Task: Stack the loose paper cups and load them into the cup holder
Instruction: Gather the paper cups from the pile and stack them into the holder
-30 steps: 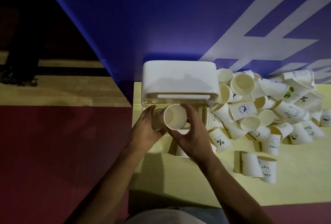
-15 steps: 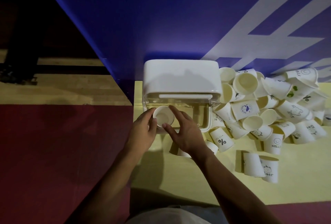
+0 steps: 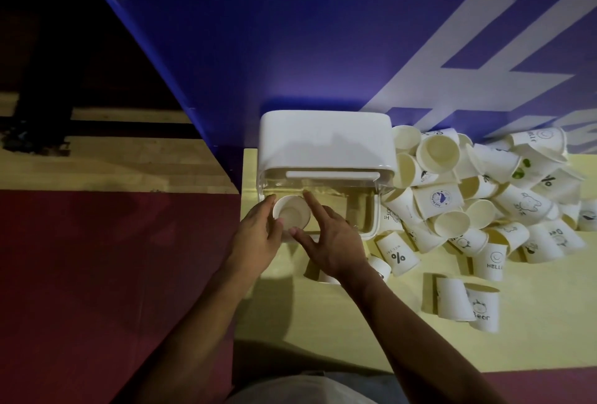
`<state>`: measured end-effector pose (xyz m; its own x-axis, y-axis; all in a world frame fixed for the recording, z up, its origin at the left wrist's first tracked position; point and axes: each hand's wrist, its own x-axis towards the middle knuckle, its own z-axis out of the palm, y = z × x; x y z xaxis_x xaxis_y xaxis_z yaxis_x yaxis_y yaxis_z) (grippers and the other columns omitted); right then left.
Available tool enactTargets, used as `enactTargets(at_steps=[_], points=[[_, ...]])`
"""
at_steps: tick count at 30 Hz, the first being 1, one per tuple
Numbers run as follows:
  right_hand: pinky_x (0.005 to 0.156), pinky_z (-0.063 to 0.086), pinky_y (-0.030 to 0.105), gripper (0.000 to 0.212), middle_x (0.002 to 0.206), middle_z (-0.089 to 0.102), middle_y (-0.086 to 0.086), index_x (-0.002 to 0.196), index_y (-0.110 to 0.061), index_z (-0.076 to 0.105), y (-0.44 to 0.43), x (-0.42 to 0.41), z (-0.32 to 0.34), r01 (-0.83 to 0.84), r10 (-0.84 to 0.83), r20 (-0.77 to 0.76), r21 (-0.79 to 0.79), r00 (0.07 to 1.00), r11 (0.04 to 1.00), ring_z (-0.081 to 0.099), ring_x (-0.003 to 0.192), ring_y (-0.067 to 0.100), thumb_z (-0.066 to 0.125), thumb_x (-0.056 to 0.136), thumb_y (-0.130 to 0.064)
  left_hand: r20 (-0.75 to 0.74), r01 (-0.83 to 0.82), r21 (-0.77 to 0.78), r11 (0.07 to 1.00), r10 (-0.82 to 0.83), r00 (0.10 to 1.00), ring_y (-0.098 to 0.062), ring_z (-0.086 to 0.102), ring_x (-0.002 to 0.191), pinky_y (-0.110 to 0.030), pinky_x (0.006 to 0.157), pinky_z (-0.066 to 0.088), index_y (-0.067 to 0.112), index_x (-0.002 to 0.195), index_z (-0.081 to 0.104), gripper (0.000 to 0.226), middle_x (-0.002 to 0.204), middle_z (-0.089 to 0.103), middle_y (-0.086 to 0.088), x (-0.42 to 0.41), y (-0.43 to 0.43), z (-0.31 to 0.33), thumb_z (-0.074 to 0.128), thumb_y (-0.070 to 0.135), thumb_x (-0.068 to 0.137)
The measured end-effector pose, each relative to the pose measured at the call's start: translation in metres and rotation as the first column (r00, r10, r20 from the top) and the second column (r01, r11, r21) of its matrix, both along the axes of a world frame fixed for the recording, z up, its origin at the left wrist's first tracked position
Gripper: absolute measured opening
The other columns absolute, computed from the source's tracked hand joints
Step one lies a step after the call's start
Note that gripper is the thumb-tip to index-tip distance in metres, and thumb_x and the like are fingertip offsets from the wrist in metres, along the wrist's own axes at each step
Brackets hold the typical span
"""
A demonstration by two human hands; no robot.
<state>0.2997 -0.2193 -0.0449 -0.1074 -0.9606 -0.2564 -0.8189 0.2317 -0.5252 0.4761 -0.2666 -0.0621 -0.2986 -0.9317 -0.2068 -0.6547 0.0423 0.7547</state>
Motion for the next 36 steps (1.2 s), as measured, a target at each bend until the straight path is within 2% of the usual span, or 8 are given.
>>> enactTargets(at_steps=[4,9,15,19,22,27,30,36], points=[[0.097,0.054,0.041,0.066,0.133,0.067,0.001,0.153,-0.027,0.041,0.03,-0.014,-0.004,0.152,-0.149,0.048,-0.06,0.988,0.987,0.065,0.12,0.023,0.048,0.099,-0.065,0.034,-0.06,-0.181,0.982,0.067,0.997,-0.024,0.056,0.113,-0.027,0.091,0.04,0.009,0.137,0.055,0.058,0.125,0.063,-0.007,-0.004,0.017,0.016,0.053,0.047,0.093],[0.077,0.058,0.036,0.039,0.095,0.074,-0.008,0.129,-0.025,0.066,0.083,-0.05,-0.015,0.315,-0.313,0.047,-0.029,0.949,0.949,0.07,0.088,0.016,0.061,0.098,-0.049,0.029,0.127,-0.349,0.929,-0.125,0.992,-0.02,0.057,0.115,-0.029,0.093,0.048,0.009,0.129,0.06,0.045,0.123,0.063,-0.006,-0.035,0.051,0.031,0.056,0.039,0.095],[0.064,0.056,0.032,0.026,0.085,0.073,-0.005,0.12,-0.019,0.073,0.137,-0.098,-0.008,0.449,-0.444,0.075,-0.084,0.893,0.89,0.068,0.073,0.014,0.069,0.096,-0.029,0.078,0.346,-0.237,0.908,-0.337,0.938,-0.02,0.059,0.114,-0.035,0.087,0.054,0.017,0.13,0.059,0.051,0.127,0.062,0.0,-0.112,0.074,0.037,0.053,0.046,0.089],[0.072,0.057,0.035,0.025,0.092,0.074,-0.004,0.122,-0.022,0.072,0.171,-0.138,-0.005,0.549,-0.547,0.091,-0.002,0.832,0.836,0.069,0.08,0.014,0.064,0.098,-0.029,0.086,0.408,-0.272,0.872,-0.4,0.912,-0.022,0.063,0.113,-0.036,0.084,0.057,0.015,0.135,0.057,0.057,0.134,0.06,-0.002,-0.176,0.079,0.046,0.055,0.047,0.088],[0.081,0.059,0.041,0.023,0.103,0.077,-0.003,0.119,-0.023,0.072,0.197,-0.17,-0.004,0.564,-0.563,0.093,0.018,0.821,0.825,0.072,0.093,0.017,0.062,0.099,-0.028,0.105,0.357,-0.371,0.857,-0.343,0.933,-0.024,0.062,0.113,-0.034,0.084,0.056,0.011,0.134,0.057,0.056,0.133,0.059,-0.006,-0.226,0.074,0.053,0.065,0.041,0.086],[0.075,0.057,0.034,0.021,0.097,0.076,-0.002,0.115,-0.021,0.075,0.23,-0.221,0.002,0.594,-0.594,0.066,0.01,0.802,0.804,0.07,0.083,0.015,0.062,0.098,-0.024,0.242,0.226,-0.461,0.858,-0.123,0.962,-0.032,0.047,0.131,-0.045,0.105,0.048,0.012,0.143,0.044,0.078,0.148,0.046,-0.014,-0.296,0.028,0.065,0.074,0.051,0.082],[0.073,0.057,0.036,0.019,0.093,0.076,-0.002,0.113,-0.021,0.075,0.244,-0.25,0.003,0.596,-0.593,0.09,-0.001,0.8,0.803,0.07,0.081,0.015,0.062,0.099,-0.024,0.362,0.197,-0.415,0.888,-0.038,0.932,-0.034,0.037,0.141,-0.044,0.116,0.036,0.012,0.152,0.033,0.093,0.157,0.037,-0.015,-0.325,0.001,0.071,0.076,0.056,0.082],[0.075,0.059,0.038,0.023,0.096,0.075,-0.005,0.117,-0.02,0.074,0.257,-0.31,0.0,0.615,-0.61,0.14,0.015,0.78,0.789,0.069,0.085,0.012,0.061,0.099,-0.025,0.409,0.15,-0.382,0.912,0.022,0.912,-0.034,0.051,0.125,-0.045,0.105,0.046,0.012,0.144,0.042,0.082,0.139,0.055,-0.015,-0.346,-0.012,0.065,0.084,0.041,0.08]])
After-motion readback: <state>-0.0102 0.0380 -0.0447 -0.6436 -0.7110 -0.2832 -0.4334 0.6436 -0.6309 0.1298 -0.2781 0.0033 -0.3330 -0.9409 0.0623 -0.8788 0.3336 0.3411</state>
